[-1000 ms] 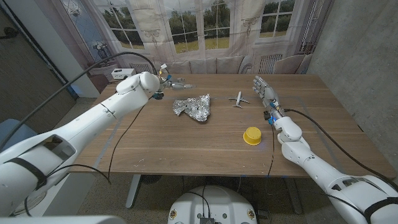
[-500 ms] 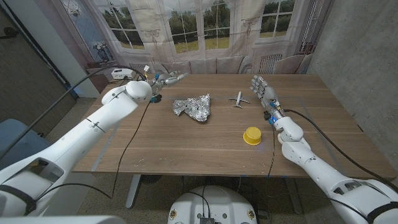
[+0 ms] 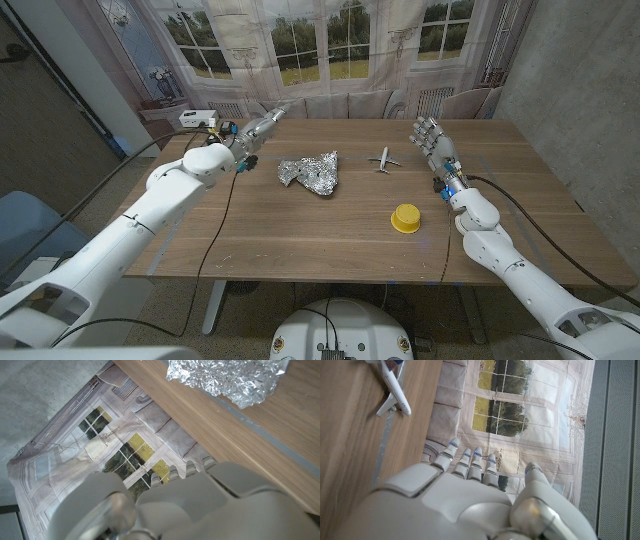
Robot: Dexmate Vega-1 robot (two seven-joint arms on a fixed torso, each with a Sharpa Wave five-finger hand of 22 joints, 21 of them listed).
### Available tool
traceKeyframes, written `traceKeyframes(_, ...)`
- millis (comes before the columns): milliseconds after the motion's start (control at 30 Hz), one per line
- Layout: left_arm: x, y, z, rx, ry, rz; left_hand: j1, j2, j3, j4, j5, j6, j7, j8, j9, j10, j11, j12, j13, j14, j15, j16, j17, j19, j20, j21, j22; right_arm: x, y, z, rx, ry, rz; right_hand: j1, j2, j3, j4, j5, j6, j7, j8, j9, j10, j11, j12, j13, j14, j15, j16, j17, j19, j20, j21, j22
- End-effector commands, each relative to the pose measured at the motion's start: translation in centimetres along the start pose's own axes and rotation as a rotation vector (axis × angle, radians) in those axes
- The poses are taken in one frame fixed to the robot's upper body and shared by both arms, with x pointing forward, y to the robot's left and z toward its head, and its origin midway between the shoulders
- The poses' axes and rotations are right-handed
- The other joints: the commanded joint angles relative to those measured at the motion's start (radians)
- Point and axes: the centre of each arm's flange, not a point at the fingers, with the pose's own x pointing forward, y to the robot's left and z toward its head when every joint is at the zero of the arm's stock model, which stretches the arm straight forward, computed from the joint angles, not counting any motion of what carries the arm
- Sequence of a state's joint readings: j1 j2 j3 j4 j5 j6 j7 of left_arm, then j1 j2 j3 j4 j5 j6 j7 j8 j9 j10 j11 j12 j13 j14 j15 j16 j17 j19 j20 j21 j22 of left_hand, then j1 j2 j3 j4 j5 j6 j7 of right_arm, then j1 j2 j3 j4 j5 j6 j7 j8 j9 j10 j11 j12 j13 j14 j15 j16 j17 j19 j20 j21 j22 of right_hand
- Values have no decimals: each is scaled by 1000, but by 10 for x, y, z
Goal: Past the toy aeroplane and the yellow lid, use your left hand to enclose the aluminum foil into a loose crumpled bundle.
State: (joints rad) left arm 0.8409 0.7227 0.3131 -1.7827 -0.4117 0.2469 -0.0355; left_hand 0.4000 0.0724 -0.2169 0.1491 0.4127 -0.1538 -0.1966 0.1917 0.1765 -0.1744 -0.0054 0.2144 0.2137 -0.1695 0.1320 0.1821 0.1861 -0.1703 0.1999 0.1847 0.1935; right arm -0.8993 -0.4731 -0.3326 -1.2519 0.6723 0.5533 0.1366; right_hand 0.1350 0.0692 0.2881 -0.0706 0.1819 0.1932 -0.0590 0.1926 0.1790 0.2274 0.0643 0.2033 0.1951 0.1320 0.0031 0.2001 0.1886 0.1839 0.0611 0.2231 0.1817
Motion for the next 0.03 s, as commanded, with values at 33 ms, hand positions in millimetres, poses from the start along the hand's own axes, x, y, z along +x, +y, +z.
traceKeyframes(33, -10, 3, -19, -204, -64, -31, -1, 14, 5, 1, -6, -17, -1, -9, 2, -31, 10, -4, -2, -51, -7, 1, -1, -23, 2, 3, 1, -22, 16, 15, -22, -18, -20, -6, -4, -3, 1, 8, 6, 0, 6, 4, 4, 2, 4, 4, 4, -5, 3, 3, 7, -7, 4, 2)
